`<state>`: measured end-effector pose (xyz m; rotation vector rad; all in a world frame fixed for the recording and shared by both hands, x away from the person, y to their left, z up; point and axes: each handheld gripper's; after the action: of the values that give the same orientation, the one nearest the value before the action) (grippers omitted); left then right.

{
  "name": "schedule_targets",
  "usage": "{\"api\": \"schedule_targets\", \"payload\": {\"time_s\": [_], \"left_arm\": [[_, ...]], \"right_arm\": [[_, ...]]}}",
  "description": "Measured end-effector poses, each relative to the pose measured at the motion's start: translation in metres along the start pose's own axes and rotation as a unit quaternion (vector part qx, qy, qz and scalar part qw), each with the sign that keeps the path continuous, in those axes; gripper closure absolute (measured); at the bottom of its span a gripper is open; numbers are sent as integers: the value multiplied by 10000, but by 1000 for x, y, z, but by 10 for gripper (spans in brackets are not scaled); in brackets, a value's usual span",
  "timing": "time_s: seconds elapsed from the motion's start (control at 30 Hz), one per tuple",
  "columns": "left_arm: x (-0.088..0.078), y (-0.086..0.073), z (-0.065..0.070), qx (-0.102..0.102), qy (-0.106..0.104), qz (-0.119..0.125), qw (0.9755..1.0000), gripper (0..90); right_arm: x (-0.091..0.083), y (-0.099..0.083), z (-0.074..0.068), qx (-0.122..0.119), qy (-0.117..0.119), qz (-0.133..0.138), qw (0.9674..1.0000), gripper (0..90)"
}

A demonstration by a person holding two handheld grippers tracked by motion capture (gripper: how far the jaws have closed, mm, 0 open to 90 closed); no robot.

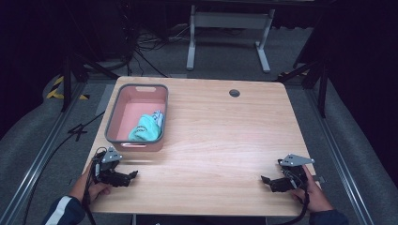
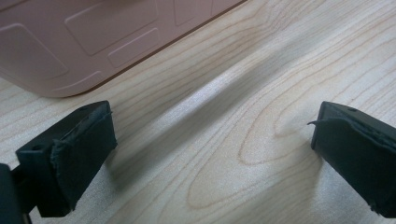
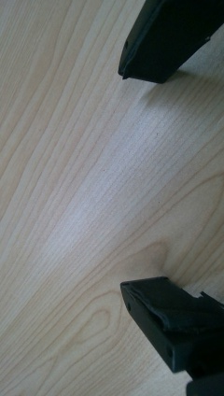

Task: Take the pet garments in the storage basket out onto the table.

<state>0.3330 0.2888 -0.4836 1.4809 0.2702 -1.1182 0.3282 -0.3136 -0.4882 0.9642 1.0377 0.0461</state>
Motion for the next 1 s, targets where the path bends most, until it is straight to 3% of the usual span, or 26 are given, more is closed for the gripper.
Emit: {"api": "schedule_targets", "payload": {"time_s": [0.1,0.13,0.17,0.3,0.43,0.47,0.5,0.6,0.67,0.7,0.87,1.0], "left_arm": [[0,1,-2,150,-3,6,9999,2],[0,2,-5,297,-43,-15,9995,2],[0,2,-5,204,-128,-44,9997,4],[-3,2,-1,126,-53,-140,9998,28],[-8,3,3,201,-57,-251,9995,119],[-10,4,5,350,102,-262,9990,151],[-11,5,6,407,111,-318,9986,157],[-12,6,8,409,-6,-441,9982,160],[-15,8,9,589,-362,-630,9956,162],[-17,10,10,686,-369,-635,9949,170],[-31,18,19,736,-347,-368,9960,190],[-45,24,26,805,-111,-215,9965,206]], "right_arm": [[0,0,0,-6,-6,1,10000,5],[0,0,0,0,-10,0,10000,5],[0,0,0,2,-11,-2,10000,5],[0,0,0,1,-9,0,10000,5],[0,0,0,1,-9,-2,10000,5],[0,0,0,2,-9,-1,10000,5],[0,0,0,3,-8,-1,10000,5],[0,0,0,2,-9,-1,10000,5],[-1,-1,0,-4,-8,-7,10000,6],[-1,-1,0,-1,-11,-6,10000,6],[-2,-2,-1,2,-5,-1,10000,5],[-2,-2,-1,4,-4,-2,10000,5]]}}
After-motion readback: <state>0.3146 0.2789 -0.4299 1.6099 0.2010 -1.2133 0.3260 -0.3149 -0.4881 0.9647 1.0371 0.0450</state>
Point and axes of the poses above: each handheld gripper's, and its own axes: x roughly forward along the jaws, y roughly out of its top, z roughly to its right, and after that the axes turned 13 degrees about -x, right-handed
